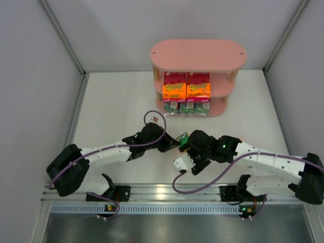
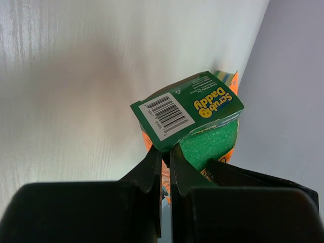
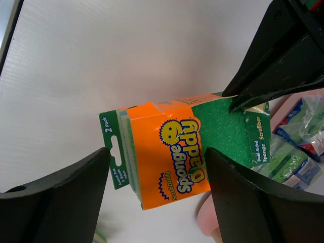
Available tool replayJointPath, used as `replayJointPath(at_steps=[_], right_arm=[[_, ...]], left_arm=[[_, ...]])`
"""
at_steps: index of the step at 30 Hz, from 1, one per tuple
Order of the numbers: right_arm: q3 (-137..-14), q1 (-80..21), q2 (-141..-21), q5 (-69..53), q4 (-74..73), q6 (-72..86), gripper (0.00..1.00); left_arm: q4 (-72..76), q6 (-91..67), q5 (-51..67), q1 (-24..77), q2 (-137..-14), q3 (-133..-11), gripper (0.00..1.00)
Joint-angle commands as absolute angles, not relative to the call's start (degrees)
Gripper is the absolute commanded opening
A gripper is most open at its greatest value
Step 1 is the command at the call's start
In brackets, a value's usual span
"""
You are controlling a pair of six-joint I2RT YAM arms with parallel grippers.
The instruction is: Place and organize the cleaning sponges onto the shelf
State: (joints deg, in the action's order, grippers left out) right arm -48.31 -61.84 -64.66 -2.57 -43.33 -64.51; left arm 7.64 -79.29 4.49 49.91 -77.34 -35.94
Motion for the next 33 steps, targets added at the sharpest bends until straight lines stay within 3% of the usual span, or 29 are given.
replayJointPath(at_steps=[1,6,9,12,16,18,19,23,26,33], right_arm=[[-49.49,-62.49,-64.77,-0.18,-40.61,-65.30,0.77],[-46.50,-62.58,-65.74,2.81,-37.71,-66.36,0.76],[-46.23,-62.49,-65.66,2.20,-37.79,-66.62,0.66],[-45.18,-62.32,-65.22,2.64,-37.09,-67.85,0.48],[-45.09,-61.88,-64.07,1.50,-37.18,-68.12,0.42],[-45.70,-61.53,-63.28,0.45,-37.70,-67.68,0.41],[-45.96,-61.00,-63.11,-1.21,-37.97,-67.59,0.39],[-47.11,-59.33,-61.97,-4.12,-38.93,-66.89,0.37],[-47.99,-57.75,-61.18,-6.76,-39.72,-66.45,0.36],[-52.11,-53.00,-60.21,-14.40,-42.71,-65.21,0.36]], left_arm=[[10.28,-79.80,7.82,50.19,-74.88,-35.95,0.00],[10.37,-79.80,8.44,50.19,-73.74,-35.77,0.00],[10.37,-80.07,8.53,50.19,-72.52,-35.16,0.00],[10.28,-80.07,8.70,50.19,-71.90,-34.89,0.00],[10.37,-80.07,8.88,50.19,-71.37,-34.45,0.01],[10.37,-80.07,8.96,50.19,-70.84,-34.19,0.11],[10.37,-79.98,8.96,50.19,-70.58,-34.02,0.24],[10.28,-79.37,8.26,50.19,-68.30,-32.70,0.55],[10.28,-78.40,7.12,50.19,-65.14,-31.12,0.68],[0.22,-68.32,0.62,50.19,-52.66,-30.23,0.75]])
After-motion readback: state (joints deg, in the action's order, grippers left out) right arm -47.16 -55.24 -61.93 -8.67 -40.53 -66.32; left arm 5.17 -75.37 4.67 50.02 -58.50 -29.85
